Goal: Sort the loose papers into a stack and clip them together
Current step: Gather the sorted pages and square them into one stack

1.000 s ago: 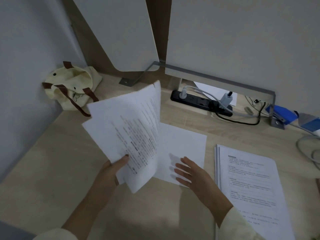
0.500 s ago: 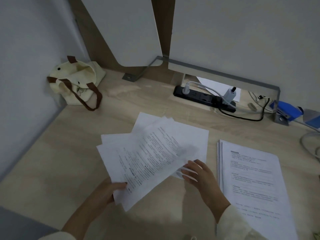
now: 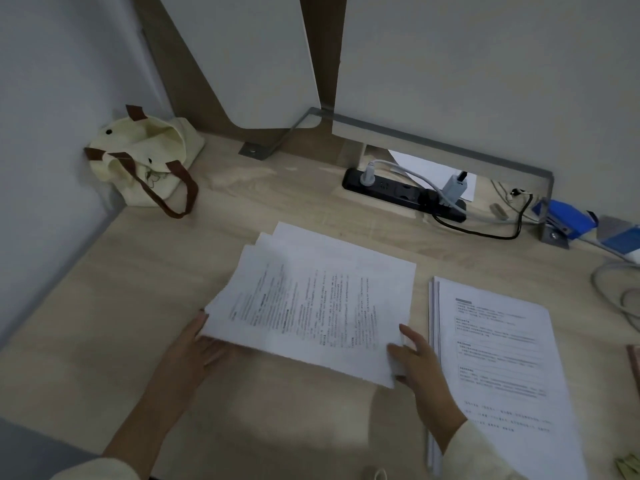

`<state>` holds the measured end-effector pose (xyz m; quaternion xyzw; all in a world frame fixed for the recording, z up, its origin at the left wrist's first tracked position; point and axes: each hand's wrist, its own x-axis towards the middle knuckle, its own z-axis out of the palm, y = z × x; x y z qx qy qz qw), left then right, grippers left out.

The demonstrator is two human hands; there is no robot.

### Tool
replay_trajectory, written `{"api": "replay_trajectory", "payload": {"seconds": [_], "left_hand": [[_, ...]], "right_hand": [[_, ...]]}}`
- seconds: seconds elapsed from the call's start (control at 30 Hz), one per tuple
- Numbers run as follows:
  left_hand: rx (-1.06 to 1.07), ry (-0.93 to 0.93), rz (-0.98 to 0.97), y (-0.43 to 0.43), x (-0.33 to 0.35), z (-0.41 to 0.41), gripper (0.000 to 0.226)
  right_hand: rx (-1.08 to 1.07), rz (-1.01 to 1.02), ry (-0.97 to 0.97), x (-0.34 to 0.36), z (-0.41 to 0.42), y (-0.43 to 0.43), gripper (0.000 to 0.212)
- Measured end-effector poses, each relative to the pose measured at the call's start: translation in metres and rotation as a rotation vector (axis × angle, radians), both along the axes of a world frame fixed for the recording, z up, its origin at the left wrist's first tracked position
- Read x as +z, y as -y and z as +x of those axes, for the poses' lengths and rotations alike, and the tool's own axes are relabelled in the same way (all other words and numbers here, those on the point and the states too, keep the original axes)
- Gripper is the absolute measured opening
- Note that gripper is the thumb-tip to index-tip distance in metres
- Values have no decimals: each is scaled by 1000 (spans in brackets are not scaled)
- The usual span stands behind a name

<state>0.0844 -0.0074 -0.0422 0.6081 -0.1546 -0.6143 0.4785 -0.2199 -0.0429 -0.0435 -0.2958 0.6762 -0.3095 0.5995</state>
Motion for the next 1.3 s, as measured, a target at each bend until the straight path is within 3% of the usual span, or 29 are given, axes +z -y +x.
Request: {"api": "replay_trajectory", "payload": {"seconds": [0.1,0.27,0.43,0.6,0.77,0.9,1.03,1.17,1.3], "left_hand": [[-97,-37,64,-1,-10,-21,29],[-139,85,166,-1,-23,-46,31],[-156,80,196,5,-22,-36,27],[-235,64,172,2,-22,-17,19],[-193,201,249,2,-27,-7,26],[-104,261,286,2,-30,2,29],[-109,300,322,5,-28,12,34],[-176,278,337,10,-20,8,30],[-186,228,345,13,-16,0,24]], "right_hand": [[173,70,41,-1,18,-13,33],[404,180,150,-2,36,-24,25],[-56,115,343,-6,15,-6,26],[-78,73,357,-7,4,1,24],[-187,-41,4,-12,4,6,28],[-444,-220,-46,10,-9,24,27],[-473,-335,173,51,-23,39,28],[-319,-360,488,96,-20,54,26],[-184,-363,656,124,-5,61,28]]}}
